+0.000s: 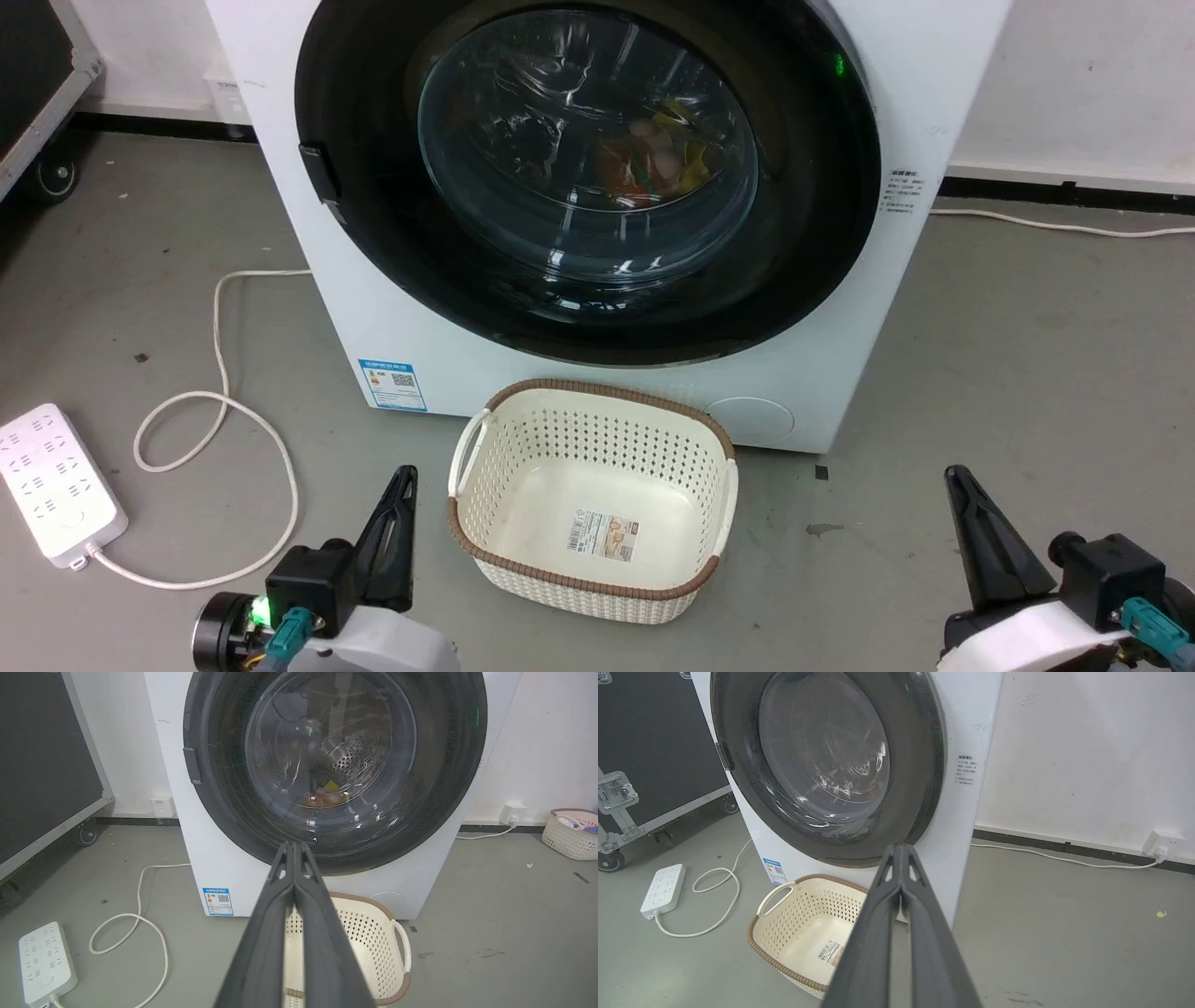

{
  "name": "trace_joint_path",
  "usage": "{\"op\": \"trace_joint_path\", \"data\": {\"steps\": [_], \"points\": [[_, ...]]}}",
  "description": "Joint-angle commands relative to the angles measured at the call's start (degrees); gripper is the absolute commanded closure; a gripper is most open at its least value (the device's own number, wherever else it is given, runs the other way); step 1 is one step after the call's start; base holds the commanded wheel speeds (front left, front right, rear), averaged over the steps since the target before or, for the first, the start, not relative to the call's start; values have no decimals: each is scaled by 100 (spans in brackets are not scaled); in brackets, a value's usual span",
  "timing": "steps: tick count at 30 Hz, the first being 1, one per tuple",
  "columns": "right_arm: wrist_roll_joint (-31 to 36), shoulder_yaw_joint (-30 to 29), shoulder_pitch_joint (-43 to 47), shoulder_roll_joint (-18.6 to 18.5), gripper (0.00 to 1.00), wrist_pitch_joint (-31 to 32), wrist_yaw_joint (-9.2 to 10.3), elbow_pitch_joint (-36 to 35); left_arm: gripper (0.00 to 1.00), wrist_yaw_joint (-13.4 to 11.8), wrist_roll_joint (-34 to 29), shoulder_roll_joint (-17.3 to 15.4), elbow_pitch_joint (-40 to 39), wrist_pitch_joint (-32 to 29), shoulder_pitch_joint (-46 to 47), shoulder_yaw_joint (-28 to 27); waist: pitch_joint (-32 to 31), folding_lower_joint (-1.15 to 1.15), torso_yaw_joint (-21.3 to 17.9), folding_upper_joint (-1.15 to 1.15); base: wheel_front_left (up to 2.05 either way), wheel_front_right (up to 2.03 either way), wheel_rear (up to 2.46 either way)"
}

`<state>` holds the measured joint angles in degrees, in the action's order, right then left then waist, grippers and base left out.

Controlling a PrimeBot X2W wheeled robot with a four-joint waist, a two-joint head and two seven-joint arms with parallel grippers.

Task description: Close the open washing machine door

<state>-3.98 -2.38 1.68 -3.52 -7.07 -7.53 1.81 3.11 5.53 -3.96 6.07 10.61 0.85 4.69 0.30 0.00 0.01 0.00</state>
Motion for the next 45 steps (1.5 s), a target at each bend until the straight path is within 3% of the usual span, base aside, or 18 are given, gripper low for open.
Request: {"op": "trace_joint_path", "data": {"steps": [1,45], "points": [[39,15,-44,19,100,23,1,-31,100,-50,-61,24,-37,-27,-25,-26,0,0,0,0,0,0,0],[214,123,-104,41,100,356,3,-104,100,-177,-301,65,-314,-530,-54,-242,-15,0,0,0,0,0,0]]}}
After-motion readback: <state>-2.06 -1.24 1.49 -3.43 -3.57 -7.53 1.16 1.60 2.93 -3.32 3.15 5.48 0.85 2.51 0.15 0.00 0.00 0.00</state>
